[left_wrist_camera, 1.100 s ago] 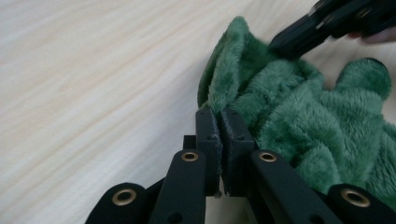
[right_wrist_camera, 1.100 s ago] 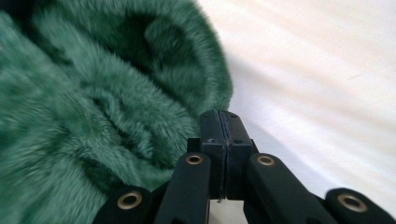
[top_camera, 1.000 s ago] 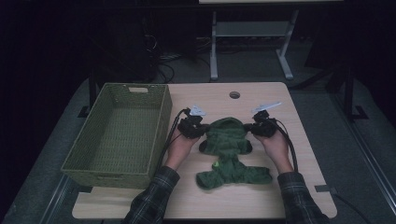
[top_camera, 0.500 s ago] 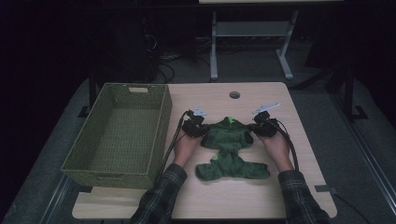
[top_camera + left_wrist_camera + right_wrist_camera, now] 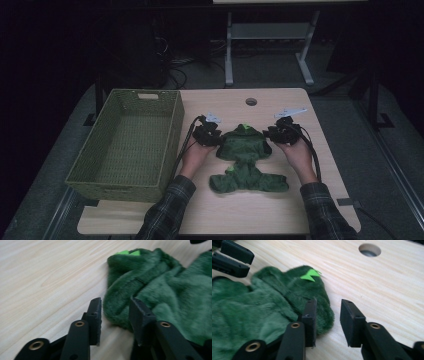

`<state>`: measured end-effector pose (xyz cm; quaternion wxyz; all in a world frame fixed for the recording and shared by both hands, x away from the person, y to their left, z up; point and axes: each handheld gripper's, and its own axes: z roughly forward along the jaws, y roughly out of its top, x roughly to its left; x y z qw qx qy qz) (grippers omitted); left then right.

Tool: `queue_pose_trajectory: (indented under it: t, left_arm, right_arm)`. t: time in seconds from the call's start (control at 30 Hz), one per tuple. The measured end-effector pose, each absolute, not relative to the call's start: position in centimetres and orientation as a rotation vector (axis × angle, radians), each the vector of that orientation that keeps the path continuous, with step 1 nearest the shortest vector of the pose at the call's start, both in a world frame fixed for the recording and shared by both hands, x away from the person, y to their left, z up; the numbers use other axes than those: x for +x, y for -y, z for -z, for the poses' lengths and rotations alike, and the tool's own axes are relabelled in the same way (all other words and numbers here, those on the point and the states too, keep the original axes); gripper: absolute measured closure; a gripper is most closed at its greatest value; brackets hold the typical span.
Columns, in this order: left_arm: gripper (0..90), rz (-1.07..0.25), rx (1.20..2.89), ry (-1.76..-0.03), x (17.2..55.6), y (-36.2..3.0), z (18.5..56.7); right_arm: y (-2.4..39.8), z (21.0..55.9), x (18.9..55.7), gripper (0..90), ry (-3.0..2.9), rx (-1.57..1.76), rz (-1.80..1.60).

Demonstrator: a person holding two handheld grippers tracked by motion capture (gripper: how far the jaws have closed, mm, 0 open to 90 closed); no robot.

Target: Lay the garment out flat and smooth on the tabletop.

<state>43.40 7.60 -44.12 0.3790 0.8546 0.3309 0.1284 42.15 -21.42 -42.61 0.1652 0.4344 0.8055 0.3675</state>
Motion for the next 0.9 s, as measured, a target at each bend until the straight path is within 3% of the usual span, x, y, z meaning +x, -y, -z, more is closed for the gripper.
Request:
queue_pose_trajectory:
  t: [0.17,0.5,0.9]
  left_arm:
    - [53.0,-0.317,2.213,-0.81,41.7,-7.9,42.7]
    - [39.0,-0.281,2.2,-0.797,38.2,-8.9,41.7]
    - [22.4,-0.267,2.189,-0.802,32.8,-11.0,42.7]
  right_arm:
    - [21.5,41.6,40.9,55.8,-2.324,1.224,-1.052]
    - [21.3,40.0,38.2,49.2,-2.343,1.2,-1.117]
    - [19.8,40.6,35.8,48.5,-2.383,1.141,-1.144]
